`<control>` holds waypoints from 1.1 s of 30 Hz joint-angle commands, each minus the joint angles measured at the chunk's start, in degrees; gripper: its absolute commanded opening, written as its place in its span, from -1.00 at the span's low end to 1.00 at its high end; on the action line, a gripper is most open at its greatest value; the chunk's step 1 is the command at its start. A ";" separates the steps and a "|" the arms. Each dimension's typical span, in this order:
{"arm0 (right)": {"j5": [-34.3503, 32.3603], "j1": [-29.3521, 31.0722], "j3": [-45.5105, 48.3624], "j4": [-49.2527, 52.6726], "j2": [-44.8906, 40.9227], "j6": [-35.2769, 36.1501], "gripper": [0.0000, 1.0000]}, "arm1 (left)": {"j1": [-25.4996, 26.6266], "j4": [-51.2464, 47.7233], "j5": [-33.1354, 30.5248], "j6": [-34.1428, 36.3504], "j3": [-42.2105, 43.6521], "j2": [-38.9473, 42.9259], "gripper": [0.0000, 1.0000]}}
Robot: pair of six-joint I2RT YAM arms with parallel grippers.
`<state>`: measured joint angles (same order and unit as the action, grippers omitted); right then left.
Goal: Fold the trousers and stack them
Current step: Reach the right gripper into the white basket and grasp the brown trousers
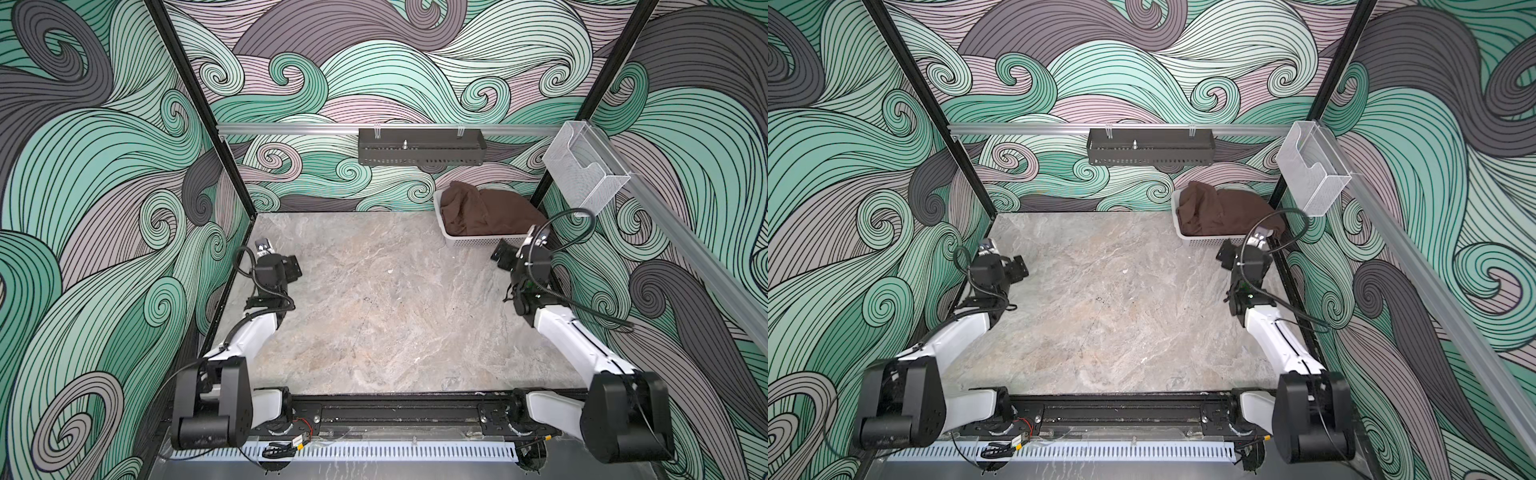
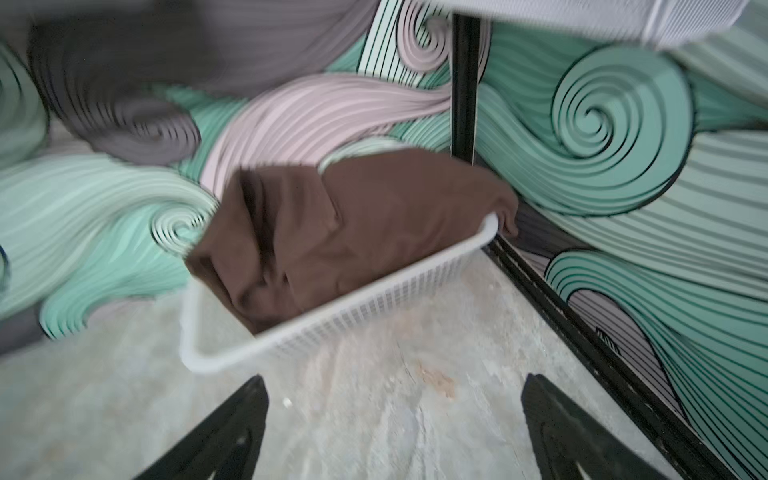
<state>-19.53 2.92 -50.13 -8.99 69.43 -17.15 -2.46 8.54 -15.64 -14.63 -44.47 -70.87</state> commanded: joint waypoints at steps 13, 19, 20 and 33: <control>12.53 -2.34 -49.27 49.04 34.72 -11.76 0.98 | 1.42 -45.83 19.04 -11.26 -29.16 -10.25 0.97; 15.94 -4.99 -67.60 54.58 50.74 -13.31 0.98 | 4.59 -44.67 20.52 -12.89 -29.58 -13.97 0.97; 16.68 -5.26 -70.95 55.33 53.70 -13.42 0.98 | 5.27 -44.17 20.84 -13.21 -29.45 -14.59 0.97; 21.05 -5.68 -105.22 61.67 84.69 -19.34 0.98 | 9.88 -41.92 20.67 -14.38 -30.37 -17.73 0.97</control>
<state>-0.45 -3.07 -152.38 50.04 151.39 -33.45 7.07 -33.41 4.75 -28.12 -72.29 -88.40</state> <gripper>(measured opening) 0.990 0.987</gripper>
